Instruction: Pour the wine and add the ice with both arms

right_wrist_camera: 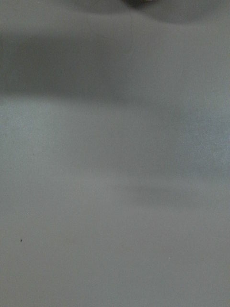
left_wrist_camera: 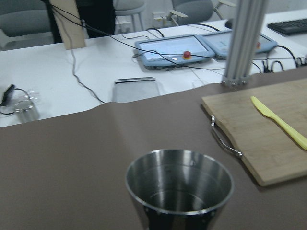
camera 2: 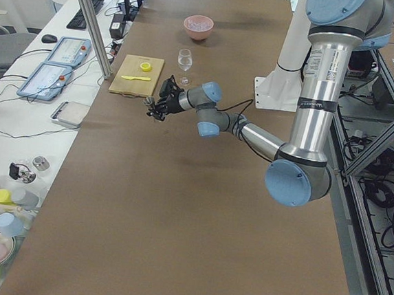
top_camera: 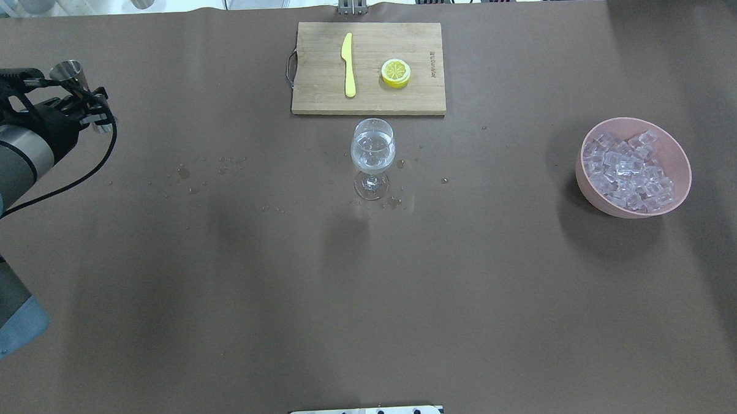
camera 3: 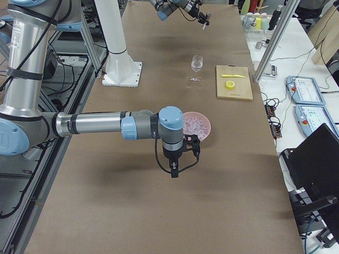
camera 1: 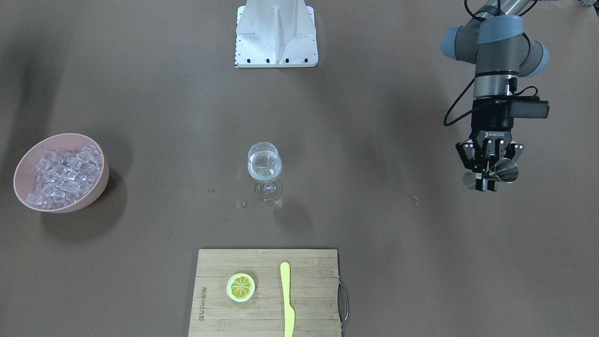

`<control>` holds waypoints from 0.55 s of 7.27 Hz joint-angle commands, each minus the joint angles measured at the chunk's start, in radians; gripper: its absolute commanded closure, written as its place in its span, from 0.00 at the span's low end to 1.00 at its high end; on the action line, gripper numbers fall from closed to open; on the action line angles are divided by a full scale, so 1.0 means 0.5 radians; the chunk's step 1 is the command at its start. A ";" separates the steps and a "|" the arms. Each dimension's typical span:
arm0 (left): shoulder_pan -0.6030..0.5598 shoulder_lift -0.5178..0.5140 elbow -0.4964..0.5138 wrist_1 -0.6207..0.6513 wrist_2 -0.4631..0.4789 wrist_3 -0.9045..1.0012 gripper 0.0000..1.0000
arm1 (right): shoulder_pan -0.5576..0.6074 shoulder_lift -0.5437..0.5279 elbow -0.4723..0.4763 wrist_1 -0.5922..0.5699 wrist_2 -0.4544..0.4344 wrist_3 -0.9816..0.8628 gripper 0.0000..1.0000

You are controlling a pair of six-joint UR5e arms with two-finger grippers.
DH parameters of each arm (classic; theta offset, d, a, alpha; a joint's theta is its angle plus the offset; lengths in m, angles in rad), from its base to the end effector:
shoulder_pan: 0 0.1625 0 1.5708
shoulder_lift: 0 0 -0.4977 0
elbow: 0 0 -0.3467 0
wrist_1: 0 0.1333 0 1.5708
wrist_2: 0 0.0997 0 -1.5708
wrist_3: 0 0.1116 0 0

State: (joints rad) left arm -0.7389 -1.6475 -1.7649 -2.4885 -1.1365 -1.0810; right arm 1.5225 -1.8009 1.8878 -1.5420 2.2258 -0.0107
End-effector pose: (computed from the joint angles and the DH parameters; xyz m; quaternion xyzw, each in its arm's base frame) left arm 0.2507 -0.4722 0.5113 0.4610 0.3439 -0.2202 0.7879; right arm 0.0488 -0.3439 0.6934 0.0487 -0.3221 -0.0465 0.9443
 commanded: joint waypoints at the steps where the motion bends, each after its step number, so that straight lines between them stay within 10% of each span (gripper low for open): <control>1: 0.069 0.015 0.063 0.013 0.263 -0.175 1.00 | 0.002 0.000 0.007 0.001 0.000 0.000 0.00; 4: 0.287 0.006 0.283 0.007 0.554 -0.292 1.00 | 0.002 0.003 0.010 0.001 0.000 0.000 0.00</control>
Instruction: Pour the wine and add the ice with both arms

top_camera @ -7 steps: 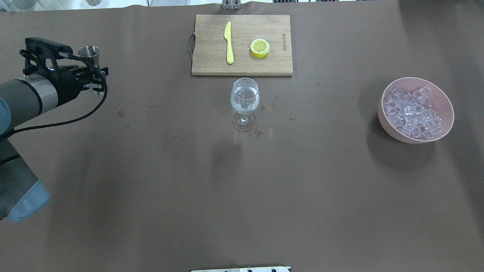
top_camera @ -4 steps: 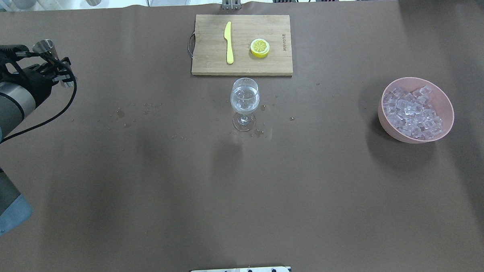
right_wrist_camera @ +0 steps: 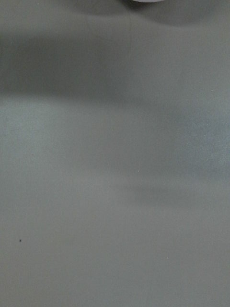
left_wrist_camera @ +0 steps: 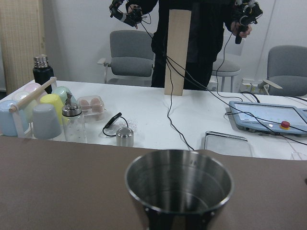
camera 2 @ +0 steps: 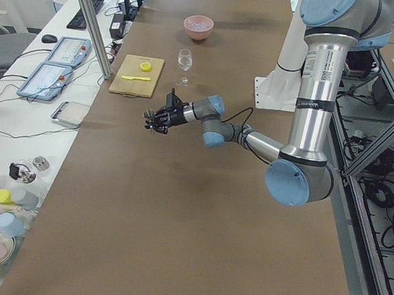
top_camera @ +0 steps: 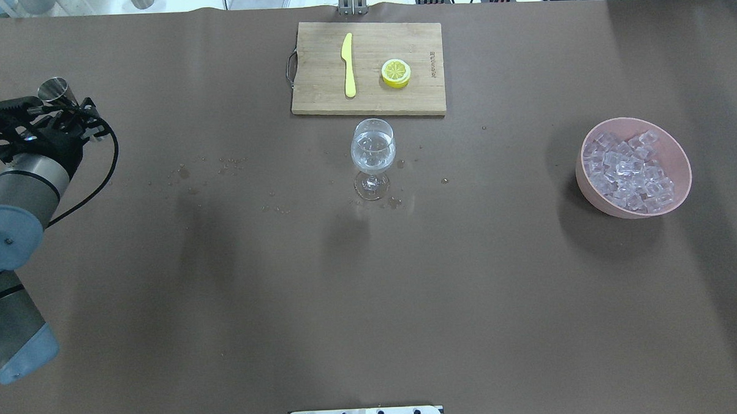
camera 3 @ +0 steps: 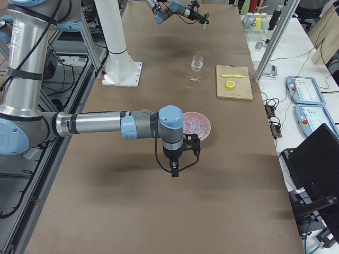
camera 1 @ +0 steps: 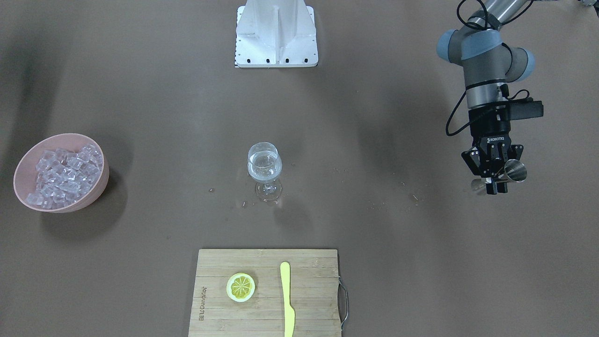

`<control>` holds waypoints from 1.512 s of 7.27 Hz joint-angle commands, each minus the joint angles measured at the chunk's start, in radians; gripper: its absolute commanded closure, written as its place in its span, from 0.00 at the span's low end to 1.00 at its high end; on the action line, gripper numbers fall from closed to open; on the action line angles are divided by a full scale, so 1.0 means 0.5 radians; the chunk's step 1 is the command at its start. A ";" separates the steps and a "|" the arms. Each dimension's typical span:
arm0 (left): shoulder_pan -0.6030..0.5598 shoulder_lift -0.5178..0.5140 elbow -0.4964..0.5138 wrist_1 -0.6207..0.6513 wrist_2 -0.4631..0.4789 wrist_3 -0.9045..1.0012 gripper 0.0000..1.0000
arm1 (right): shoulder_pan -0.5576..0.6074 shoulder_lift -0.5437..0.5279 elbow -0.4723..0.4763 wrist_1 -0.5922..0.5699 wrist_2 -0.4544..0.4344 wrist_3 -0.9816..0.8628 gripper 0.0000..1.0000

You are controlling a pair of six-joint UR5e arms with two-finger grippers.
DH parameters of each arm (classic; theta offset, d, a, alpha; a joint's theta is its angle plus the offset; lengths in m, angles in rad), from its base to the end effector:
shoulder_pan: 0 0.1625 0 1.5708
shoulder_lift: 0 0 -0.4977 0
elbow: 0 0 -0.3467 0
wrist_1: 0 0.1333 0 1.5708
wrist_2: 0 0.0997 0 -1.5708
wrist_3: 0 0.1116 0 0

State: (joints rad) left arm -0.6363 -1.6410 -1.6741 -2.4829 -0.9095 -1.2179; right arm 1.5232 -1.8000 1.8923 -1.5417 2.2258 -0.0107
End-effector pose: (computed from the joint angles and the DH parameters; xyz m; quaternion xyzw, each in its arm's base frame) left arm 0.2829 -0.4599 0.5520 0.4766 0.2981 -0.2804 0.7781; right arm 0.0490 -0.3445 0.6910 0.0515 -0.3221 -0.0471 0.9441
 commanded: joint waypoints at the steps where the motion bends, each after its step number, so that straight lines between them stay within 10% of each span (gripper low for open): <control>1: 0.097 -0.007 0.139 -0.010 0.104 -0.022 1.00 | 0.000 0.001 0.001 0.000 0.000 0.000 0.00; 11: 0.140 -0.292 0.461 -0.011 0.003 0.006 1.00 | 0.000 0.010 -0.011 0.000 -0.003 0.000 0.00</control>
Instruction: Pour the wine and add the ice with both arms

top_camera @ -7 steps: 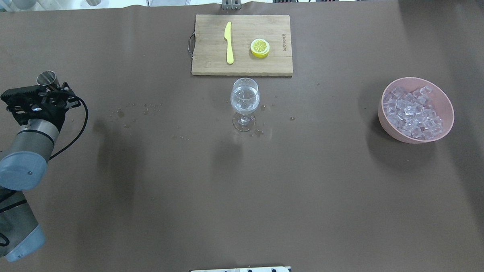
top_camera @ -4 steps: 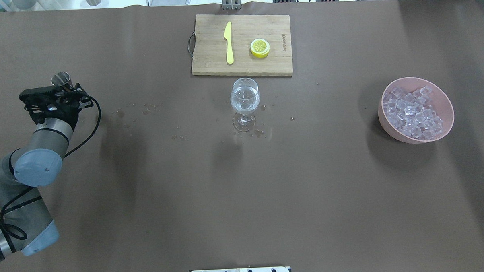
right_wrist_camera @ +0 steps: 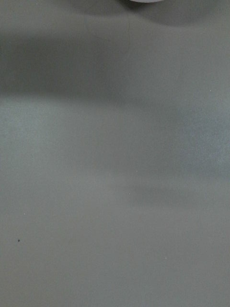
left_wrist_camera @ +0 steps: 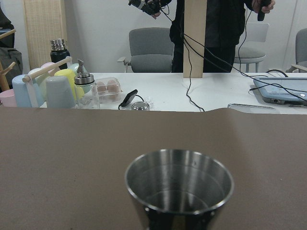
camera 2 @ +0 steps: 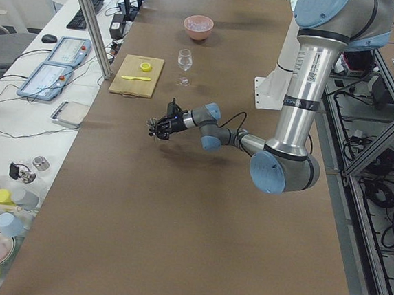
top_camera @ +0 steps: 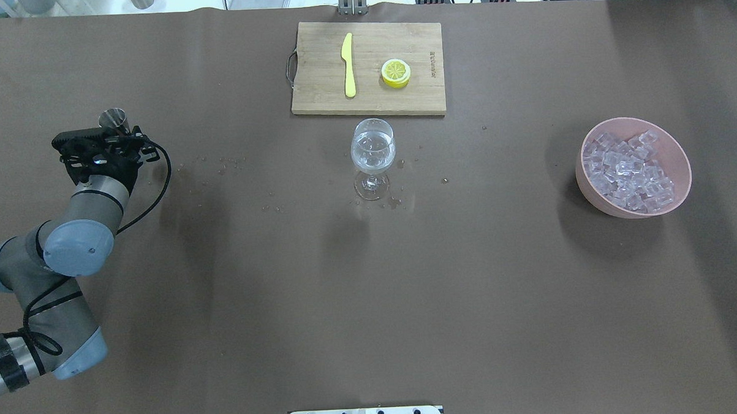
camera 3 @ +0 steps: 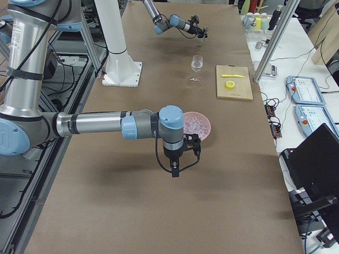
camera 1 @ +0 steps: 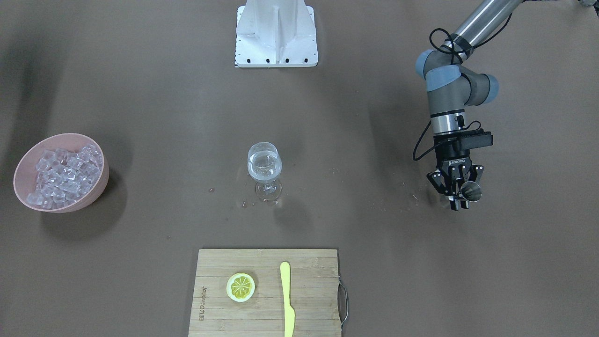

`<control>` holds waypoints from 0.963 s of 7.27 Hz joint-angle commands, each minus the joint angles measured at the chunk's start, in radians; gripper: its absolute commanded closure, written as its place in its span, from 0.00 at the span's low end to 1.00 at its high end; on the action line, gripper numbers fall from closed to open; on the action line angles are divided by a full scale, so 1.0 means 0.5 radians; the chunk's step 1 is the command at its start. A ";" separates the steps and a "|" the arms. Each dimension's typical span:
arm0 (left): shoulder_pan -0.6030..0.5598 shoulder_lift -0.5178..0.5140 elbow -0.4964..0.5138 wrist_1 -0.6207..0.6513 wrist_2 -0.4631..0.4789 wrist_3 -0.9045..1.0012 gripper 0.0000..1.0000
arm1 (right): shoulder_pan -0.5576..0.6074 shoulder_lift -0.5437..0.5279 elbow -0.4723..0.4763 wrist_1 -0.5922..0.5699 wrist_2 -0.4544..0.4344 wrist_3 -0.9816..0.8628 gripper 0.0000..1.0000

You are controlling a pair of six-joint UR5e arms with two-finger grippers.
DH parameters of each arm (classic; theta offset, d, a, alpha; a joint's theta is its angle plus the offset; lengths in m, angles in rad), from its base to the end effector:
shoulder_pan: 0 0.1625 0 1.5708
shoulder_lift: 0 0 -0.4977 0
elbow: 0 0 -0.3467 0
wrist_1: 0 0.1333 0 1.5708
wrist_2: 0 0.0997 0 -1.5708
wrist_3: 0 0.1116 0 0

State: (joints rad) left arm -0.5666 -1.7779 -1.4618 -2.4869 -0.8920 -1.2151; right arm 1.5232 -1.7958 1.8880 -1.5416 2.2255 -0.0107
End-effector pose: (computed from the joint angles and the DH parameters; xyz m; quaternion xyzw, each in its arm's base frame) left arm 0.3750 -0.4796 0.5768 0.4644 0.2806 -0.2475 0.8027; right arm 0.0489 -0.3466 0.6915 0.0515 -0.3219 -0.0470 0.9442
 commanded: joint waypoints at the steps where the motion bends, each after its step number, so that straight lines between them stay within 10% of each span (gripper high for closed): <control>1: 0.001 -0.021 0.037 0.001 -0.035 0.003 1.00 | 0.000 0.005 -0.002 0.000 0.001 0.000 0.00; 4: 0.001 -0.043 0.061 -0.048 -0.035 0.210 1.00 | 0.000 0.008 -0.002 0.000 -0.002 0.000 0.00; 7: -0.008 -0.034 0.126 -0.346 -0.088 0.513 0.51 | 0.000 0.008 0.001 0.000 0.001 0.000 0.00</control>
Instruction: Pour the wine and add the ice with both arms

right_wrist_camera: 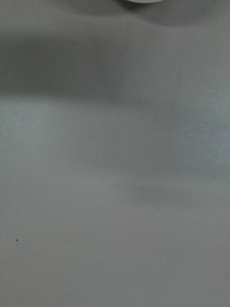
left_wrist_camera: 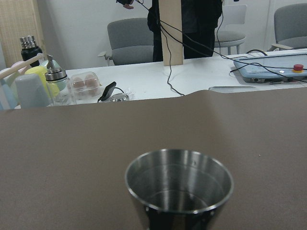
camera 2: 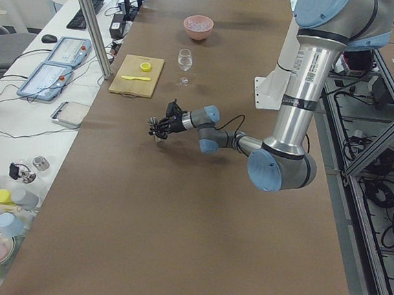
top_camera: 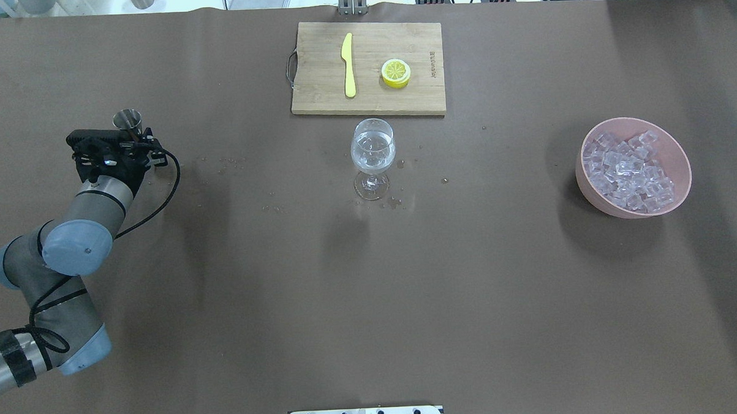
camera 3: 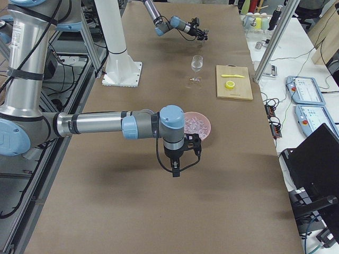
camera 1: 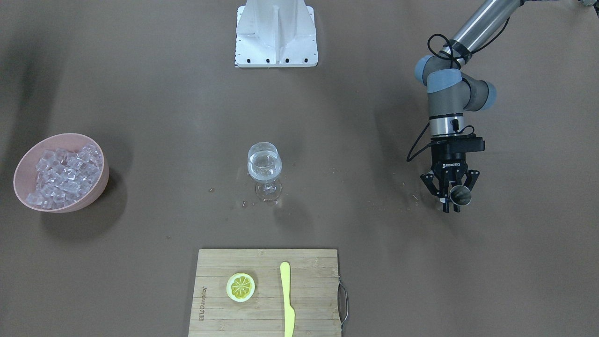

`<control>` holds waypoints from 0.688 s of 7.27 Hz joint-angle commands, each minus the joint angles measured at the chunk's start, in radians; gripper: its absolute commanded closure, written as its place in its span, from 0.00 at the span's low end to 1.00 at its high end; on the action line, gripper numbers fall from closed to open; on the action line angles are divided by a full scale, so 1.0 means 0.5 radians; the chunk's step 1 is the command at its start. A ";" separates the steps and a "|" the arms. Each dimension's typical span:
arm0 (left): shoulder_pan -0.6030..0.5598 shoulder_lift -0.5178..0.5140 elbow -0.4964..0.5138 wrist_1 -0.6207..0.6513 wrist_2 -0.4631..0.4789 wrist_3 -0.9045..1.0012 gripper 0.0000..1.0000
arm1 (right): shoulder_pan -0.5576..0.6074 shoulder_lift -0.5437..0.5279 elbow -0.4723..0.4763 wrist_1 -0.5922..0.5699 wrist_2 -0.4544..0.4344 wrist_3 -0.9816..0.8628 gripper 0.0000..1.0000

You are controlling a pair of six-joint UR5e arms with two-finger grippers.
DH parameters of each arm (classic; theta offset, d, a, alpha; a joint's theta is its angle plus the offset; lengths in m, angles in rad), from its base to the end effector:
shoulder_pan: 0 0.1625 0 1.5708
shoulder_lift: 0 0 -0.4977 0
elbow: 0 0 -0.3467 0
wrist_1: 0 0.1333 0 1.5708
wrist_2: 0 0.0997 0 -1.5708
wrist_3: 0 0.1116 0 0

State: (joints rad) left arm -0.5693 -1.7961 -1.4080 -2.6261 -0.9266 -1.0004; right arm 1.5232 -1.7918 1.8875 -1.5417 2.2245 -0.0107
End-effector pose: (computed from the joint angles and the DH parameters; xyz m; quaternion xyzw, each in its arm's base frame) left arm 0.3814 -0.4820 0.5754 0.4973 0.2787 -0.1674 0.8043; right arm 0.0489 -0.3487 0.6905 0.0531 -0.3215 -0.0476 0.9442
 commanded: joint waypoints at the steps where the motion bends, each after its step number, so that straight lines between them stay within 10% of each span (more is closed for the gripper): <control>1: -0.003 0.009 0.018 -0.071 -0.018 0.083 0.44 | 0.000 0.000 0.002 0.000 0.003 0.000 0.00; 4: -0.012 0.018 0.030 -0.190 -0.082 0.080 0.38 | 0.000 0.006 -0.001 0.000 0.000 0.000 0.00; 5: -0.012 0.021 0.030 -0.215 -0.083 0.068 0.11 | 0.000 0.006 -0.001 0.000 0.000 0.000 0.00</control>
State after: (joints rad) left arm -0.5742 -1.7876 -1.3943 -2.7141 -0.9584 -0.9620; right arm 1.5232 -1.7890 1.8870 -1.5417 2.2243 -0.0107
